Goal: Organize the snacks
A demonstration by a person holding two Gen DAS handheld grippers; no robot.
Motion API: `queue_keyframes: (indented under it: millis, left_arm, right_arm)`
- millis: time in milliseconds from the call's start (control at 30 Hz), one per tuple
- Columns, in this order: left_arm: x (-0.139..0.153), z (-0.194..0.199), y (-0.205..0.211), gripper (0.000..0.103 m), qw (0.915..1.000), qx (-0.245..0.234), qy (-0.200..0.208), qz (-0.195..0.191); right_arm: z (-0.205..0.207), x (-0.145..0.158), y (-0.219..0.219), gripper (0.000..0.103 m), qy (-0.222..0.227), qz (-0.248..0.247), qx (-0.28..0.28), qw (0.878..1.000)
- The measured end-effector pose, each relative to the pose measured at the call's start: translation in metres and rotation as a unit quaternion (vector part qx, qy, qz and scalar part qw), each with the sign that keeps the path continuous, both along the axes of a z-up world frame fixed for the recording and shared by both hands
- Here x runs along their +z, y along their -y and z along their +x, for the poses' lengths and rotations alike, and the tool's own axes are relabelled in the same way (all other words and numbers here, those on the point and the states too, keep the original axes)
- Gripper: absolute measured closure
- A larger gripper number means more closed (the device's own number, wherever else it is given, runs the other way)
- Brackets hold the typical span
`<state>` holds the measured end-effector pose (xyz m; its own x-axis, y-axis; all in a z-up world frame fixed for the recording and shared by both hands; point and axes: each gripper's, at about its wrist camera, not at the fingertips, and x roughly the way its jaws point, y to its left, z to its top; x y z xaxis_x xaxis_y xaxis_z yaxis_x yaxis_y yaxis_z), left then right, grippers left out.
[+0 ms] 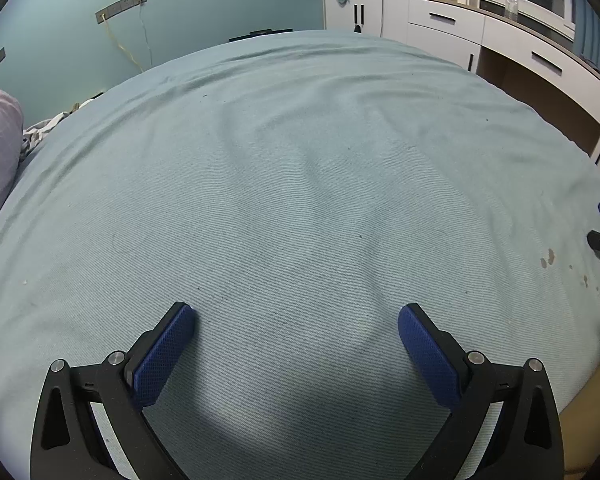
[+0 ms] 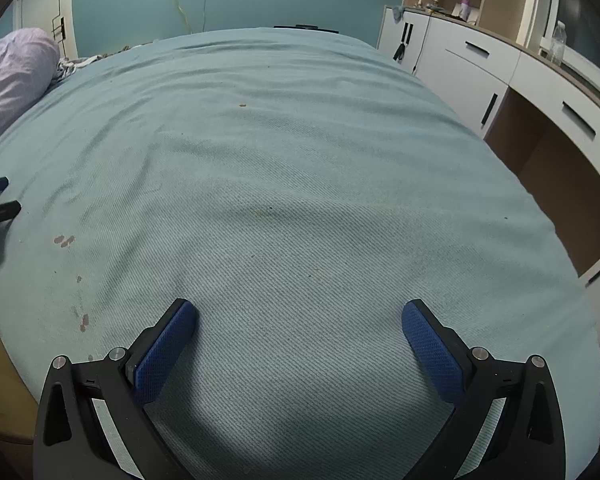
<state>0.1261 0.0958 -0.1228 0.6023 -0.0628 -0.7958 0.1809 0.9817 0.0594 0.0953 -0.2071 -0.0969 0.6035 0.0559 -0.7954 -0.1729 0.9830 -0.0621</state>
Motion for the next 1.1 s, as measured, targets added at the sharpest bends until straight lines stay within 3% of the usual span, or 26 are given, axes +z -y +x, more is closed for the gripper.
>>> queue_keyframes:
  millis: [1100]
  left_arm:
    - [-0.001, 0.000, -0.002, 0.000, 1.0000, -0.002, 0.000, 0.000]
  right_arm:
    - [0.014, 0.000, 0.032, 0.000, 0.004, -0.003, 0.018, 1.000]
